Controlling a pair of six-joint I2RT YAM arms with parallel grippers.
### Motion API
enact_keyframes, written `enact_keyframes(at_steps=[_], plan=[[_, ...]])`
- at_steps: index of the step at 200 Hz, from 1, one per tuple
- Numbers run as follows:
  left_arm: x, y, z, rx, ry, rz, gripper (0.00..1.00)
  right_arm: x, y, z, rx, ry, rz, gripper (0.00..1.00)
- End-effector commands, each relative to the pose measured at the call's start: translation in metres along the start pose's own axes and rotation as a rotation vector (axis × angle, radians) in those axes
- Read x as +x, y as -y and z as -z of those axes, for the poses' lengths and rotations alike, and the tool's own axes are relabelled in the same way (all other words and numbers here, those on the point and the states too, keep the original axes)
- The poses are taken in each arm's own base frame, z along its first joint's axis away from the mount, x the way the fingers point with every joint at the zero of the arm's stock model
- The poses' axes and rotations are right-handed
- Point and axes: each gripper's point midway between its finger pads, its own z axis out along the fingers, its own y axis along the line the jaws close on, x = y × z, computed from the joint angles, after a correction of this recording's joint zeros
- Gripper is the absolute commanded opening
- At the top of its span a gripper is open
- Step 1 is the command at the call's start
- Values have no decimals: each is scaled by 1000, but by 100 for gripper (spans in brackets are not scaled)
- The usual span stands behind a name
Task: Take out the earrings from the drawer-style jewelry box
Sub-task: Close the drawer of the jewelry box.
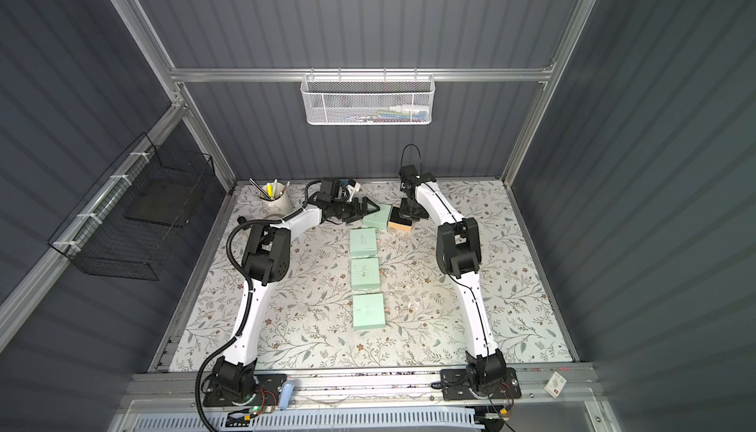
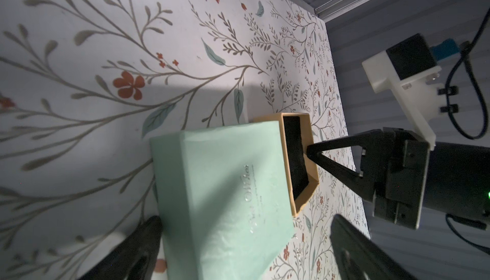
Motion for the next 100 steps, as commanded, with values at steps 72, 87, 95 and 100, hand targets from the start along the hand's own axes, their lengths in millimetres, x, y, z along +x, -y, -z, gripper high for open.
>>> enact_keyframes(at_steps=[72, 87, 95, 100], plan=[[11, 4, -12, 52, -29, 22, 100, 23, 7, -5, 76, -64, 34, 0], [12, 4, -12, 52, -30, 22, 99, 24, 8, -5, 81, -64, 35, 0], [12, 4, -13, 54, -30, 22, 99, 24, 8, -5, 85, -64, 37, 0], [12, 5, -13, 55, -31, 22, 99, 24, 8, -4, 87, -64, 37, 0]])
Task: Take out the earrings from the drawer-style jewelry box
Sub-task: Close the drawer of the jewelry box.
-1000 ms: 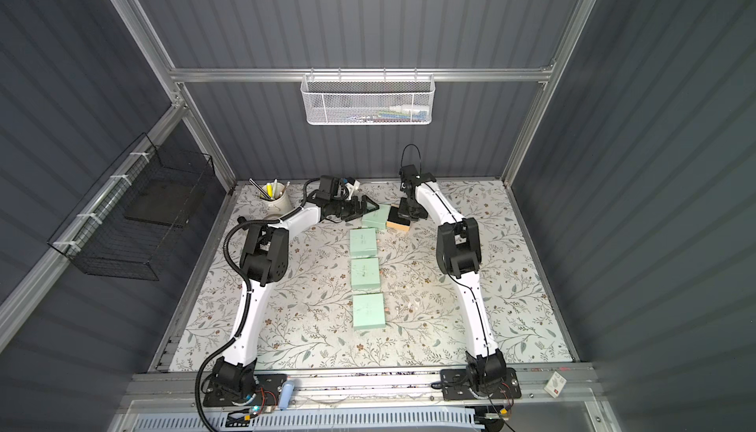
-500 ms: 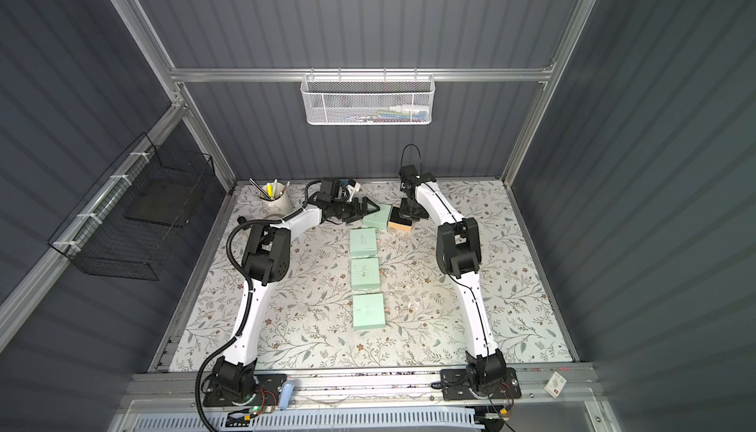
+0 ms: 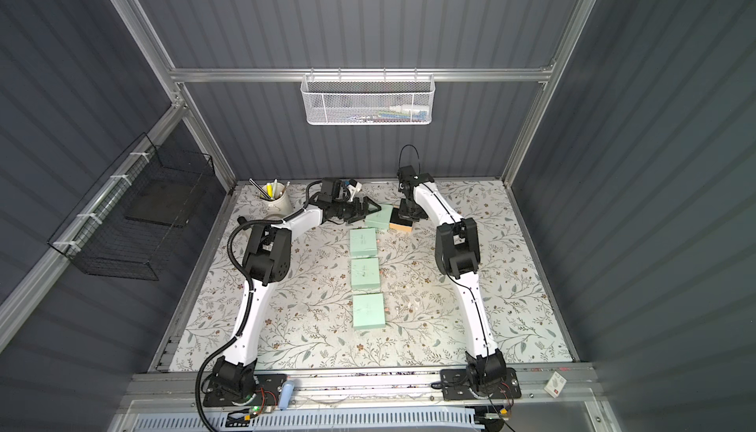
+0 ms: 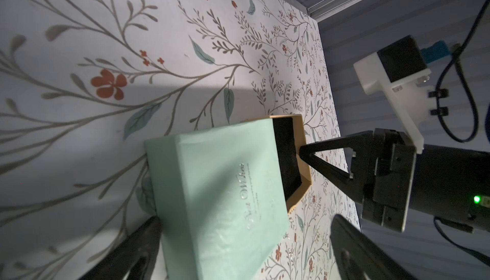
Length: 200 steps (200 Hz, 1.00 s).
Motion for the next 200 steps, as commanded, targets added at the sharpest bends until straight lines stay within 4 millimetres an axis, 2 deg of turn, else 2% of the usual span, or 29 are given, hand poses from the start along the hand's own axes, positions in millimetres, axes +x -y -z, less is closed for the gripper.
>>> enact_keyframes(at_steps=[1, 84, 148, 174, 200], plan=[[11, -3, -10, 25, -28, 18, 100, 22, 9, -6, 57, -74, 22, 0], [11, -3, -16, 35, -30, 19, 100, 26, 4, 2, 36, -85, 46, 0], [16, 7, -25, 87, -58, 7, 99, 10, -13, 8, -44, -27, 7, 0], [18, 11, -29, 93, -67, -4, 99, 3, -25, 10, -109, -10, -32, 3], [19, 6, -32, 85, -68, 8, 100, -2, -32, 13, -152, 5, -55, 9]])
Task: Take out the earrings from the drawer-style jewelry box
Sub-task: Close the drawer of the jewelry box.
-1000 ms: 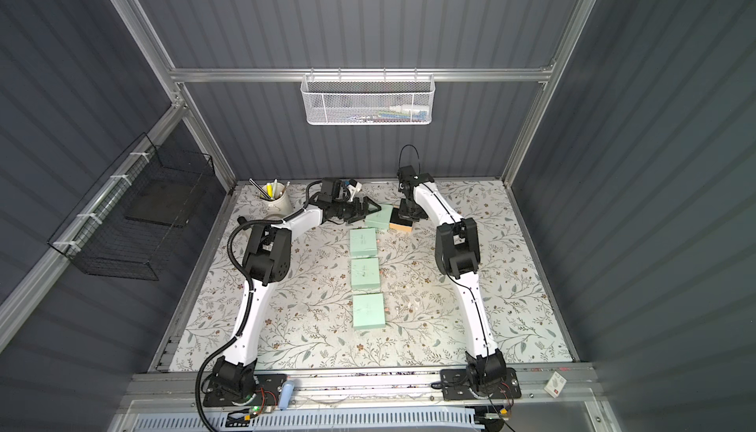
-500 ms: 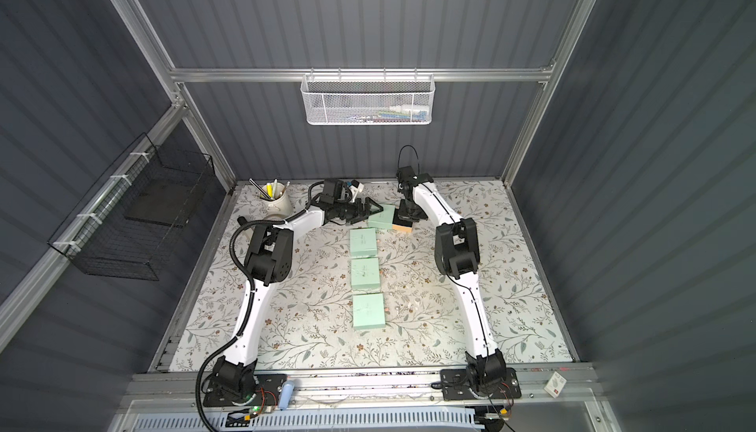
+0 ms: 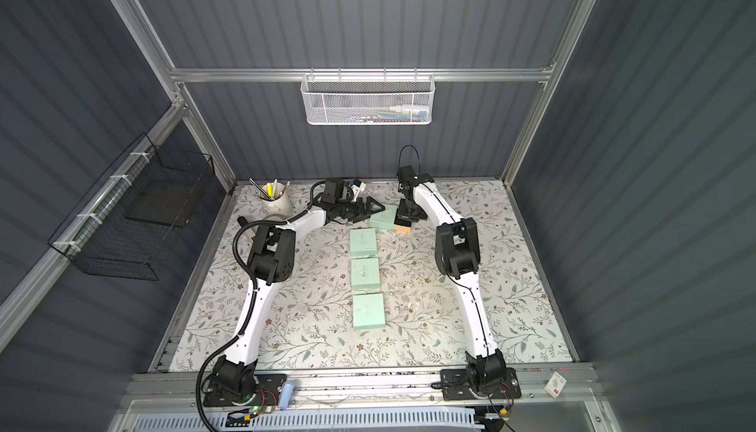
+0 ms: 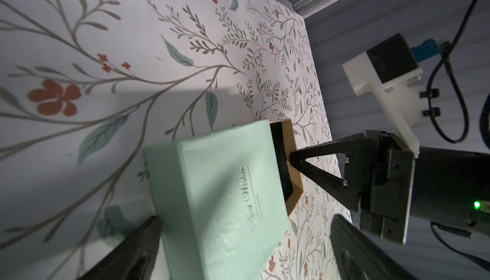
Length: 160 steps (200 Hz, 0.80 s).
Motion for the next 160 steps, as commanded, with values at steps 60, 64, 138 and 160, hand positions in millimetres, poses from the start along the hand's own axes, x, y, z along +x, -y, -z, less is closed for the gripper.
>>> enact_keyframes(at_steps=[60, 64, 138, 160], plan=[[19, -3, -19, 16, -53, 22, 99, -9, -39, 22, -246, 39, -76, 27], [19, -4, -20, 15, -54, 22, 99, -8, -40, 22, -258, 36, -82, 28], [18, -4, -21, 19, -51, 29, 100, -16, -40, 30, -438, 68, -181, 40], [17, -5, -20, 13, -51, 27, 100, -15, -36, 32, -437, 91, -194, 46]])
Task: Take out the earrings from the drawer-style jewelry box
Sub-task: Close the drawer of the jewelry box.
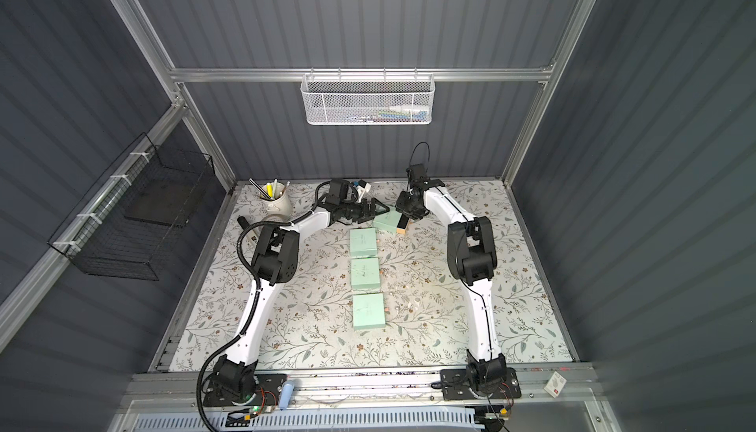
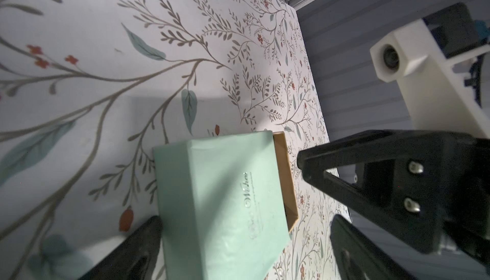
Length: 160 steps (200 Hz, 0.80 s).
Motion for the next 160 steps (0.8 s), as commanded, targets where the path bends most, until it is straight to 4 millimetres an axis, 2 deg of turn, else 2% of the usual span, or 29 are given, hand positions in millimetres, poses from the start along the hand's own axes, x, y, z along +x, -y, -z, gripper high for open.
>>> enact_keyframes(at_steps=[1, 16, 43, 65, 96, 112, 139, 160], plan=[[13, -13, -7, -13, -36, 44, 100, -2, -4, 6, -46, 23, -25, 47], [13, -13, -7, -14, -38, 43, 100, -7, -7, 22, -61, 75, -14, 50], [13, -14, -7, -14, -40, 43, 99, -9, 5, 43, -51, 108, -23, 56], [14, -14, -7, -15, -43, 41, 100, 2, 11, 43, -84, 76, -30, 63], [15, -17, -6, -13, -46, 47, 100, 9, 7, 50, -139, 94, -15, 65], [13, -15, -5, -2, -45, 38, 99, 19, 16, 53, -120, 83, -43, 67], [11, -10, -8, 49, -48, 27, 99, 35, 23, 44, -133, 45, -73, 75], [14, -10, -12, 80, -59, 43, 100, 37, 23, 38, -142, 36, -78, 78]])
